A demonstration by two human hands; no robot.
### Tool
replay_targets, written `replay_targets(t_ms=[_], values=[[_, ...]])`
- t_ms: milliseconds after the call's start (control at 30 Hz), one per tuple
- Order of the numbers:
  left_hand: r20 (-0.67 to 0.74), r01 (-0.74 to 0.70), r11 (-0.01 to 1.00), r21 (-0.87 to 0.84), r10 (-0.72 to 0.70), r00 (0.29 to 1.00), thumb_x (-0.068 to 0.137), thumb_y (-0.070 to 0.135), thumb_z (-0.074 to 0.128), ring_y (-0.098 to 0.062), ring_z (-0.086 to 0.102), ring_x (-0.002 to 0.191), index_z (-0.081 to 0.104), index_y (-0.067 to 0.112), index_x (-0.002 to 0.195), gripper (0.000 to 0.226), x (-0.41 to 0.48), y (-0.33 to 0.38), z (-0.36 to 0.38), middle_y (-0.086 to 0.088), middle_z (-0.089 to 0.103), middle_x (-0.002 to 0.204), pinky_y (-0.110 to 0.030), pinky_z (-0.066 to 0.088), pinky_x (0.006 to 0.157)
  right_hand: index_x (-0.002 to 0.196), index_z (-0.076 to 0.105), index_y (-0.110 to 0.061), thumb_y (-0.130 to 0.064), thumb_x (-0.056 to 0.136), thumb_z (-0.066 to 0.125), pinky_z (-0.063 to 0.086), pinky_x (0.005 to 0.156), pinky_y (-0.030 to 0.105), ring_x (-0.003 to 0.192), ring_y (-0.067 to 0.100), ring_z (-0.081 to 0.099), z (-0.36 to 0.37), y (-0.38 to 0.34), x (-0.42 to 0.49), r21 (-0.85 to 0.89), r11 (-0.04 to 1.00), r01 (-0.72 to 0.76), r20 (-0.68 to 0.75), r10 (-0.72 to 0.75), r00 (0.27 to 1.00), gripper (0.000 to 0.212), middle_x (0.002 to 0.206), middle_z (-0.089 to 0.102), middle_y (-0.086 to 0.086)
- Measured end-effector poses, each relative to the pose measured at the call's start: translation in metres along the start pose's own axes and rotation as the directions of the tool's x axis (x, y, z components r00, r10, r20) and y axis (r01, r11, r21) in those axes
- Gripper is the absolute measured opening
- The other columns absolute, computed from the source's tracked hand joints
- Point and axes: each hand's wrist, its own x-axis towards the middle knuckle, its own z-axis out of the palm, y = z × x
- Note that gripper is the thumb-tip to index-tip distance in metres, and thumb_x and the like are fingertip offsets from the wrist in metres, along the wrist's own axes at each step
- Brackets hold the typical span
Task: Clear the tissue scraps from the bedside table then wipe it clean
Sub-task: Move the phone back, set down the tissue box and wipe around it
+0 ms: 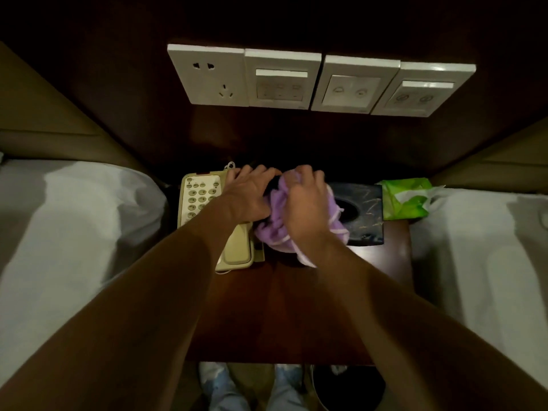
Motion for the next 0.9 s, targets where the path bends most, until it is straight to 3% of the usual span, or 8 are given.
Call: replay_targets(t_ms=[100, 167, 233, 367, 500, 633, 733, 900], values=[[-0.010, 0.015, 1.000, 0.006, -0.015, 1.000, 0.077, 0.032, 0.069, -0.024, 0.043, 0.125, 0.040, 0.032, 0.144, 0.073, 0.001, 0.001, 0.001, 0.005, 0.050, 0.132, -0.041, 0.024, 0.107, 0.132, 0.059, -0.013, -0.014, 0.082, 0.069, 0.039, 0.096, 0.040, 0.117, 0.033, 0.042, -0.001, 0.000, 0.004, -0.032, 0.992, 0.126, 0.041, -0.125, 0.991, 0.052, 0.132, 0.048, 0.010], [-0.010, 0.019, 1.000, -0.001, -0.019, 1.000, 0.077, 0.032, 0.070, -0.023, 0.044, 0.125, 0.039, 0.035, 0.144, 0.074, 0.002, 0.000, 0.003, 0.006, 0.050, 0.132, -0.040, 0.023, 0.108, 0.129, 0.060, -0.014, -0.006, 0.081, 0.065, 0.044, 0.092, 0.042, 0.115, 0.033, 0.043, -0.006, 0.022, 0.001, -0.041, 0.989, 0.145, 0.030, -0.144, 0.989, 0.049, 0.129, 0.050, 0.010], [-0.006, 0.020, 1.000, -0.009, -0.020, 1.000, 0.077, 0.033, 0.073, -0.022, 0.043, 0.126, 0.039, 0.037, 0.143, 0.074, 0.002, -0.002, 0.003, 0.007, 0.051, 0.131, -0.041, 0.023, 0.110, 0.123, 0.063, -0.017, 0.000, 0.078, 0.060, 0.045, 0.086, 0.042, 0.111, 0.033, 0.046, -0.012, 0.053, -0.007, -0.052, 0.996, 0.070, -0.018, -0.071, 0.997, 0.047, 0.124, 0.052, 0.010], [-0.013, 0.030, 0.999, -0.019, -0.030, 0.999, 0.080, 0.034, 0.075, -0.021, 0.041, 0.130, 0.039, 0.037, 0.144, 0.074, 0.001, 0.000, 0.003, 0.008, 0.050, 0.134, -0.042, 0.019, 0.114, 0.111, 0.064, -0.012, -0.006, 0.074, 0.055, 0.039, 0.083, 0.042, 0.101, 0.040, 0.051, -0.020, 0.115, -0.019, -0.117, 0.979, -0.168, -0.141, 0.152, 0.978, 0.038, 0.114, 0.056, 0.018], [-0.003, 0.031, 0.999, 0.020, -0.031, 1.000, 0.080, 0.032, 0.076, -0.022, 0.040, 0.131, 0.039, 0.033, 0.146, 0.075, 0.002, 0.004, 0.000, 0.007, 0.050, 0.137, -0.041, 0.020, 0.114, 0.112, 0.064, -0.009, -0.010, 0.082, 0.053, 0.032, 0.090, 0.041, 0.106, 0.039, 0.049, -0.009, 0.093, -0.011, -0.093, 0.917, -0.389, -0.183, 0.368, 0.912, 0.032, 0.117, 0.056, 0.019], [0.008, 0.019, 1.000, 0.021, -0.020, 1.000, 0.080, 0.028, 0.074, -0.022, 0.042, 0.130, 0.039, 0.030, 0.144, 0.073, 0.000, 0.007, -0.001, 0.005, 0.052, 0.136, -0.040, 0.021, 0.111, 0.114, 0.064, -0.008, -0.003, 0.078, 0.057, 0.039, 0.088, 0.042, 0.106, 0.038, 0.046, -0.002, 0.049, -0.010, -0.055, 0.984, -0.167, -0.097, 0.161, 0.982, 0.037, 0.121, 0.052, 0.017], [0.009, 0.030, 0.999, -0.010, -0.030, 1.000, 0.080, 0.028, 0.074, -0.020, 0.041, 0.129, 0.040, 0.032, 0.142, 0.071, 0.000, 0.006, -0.002, 0.007, 0.053, 0.136, -0.038, 0.019, 0.110, 0.123, 0.061, -0.009, -0.001, 0.076, 0.058, 0.040, 0.087, 0.044, 0.107, 0.039, 0.046, -0.014, 0.070, -0.012, -0.079, 0.997, -0.021, -0.028, 0.019, 0.999, 0.048, 0.123, 0.051, 0.018], [0.044, 0.039, 0.999, 0.035, -0.041, 0.998, 0.082, 0.030, 0.076, -0.021, 0.041, 0.131, 0.039, 0.032, 0.143, 0.072, 0.002, 0.008, -0.006, 0.006, 0.052, 0.139, -0.040, 0.018, 0.113, 0.118, 0.062, -0.008, 0.004, 0.073, 0.054, 0.039, 0.088, 0.043, 0.104, 0.040, 0.048, -0.029, 0.136, -0.023, -0.171, 0.968, -0.183, -0.083, 0.171, 0.982, 0.048, 0.119, 0.053, 0.020]])
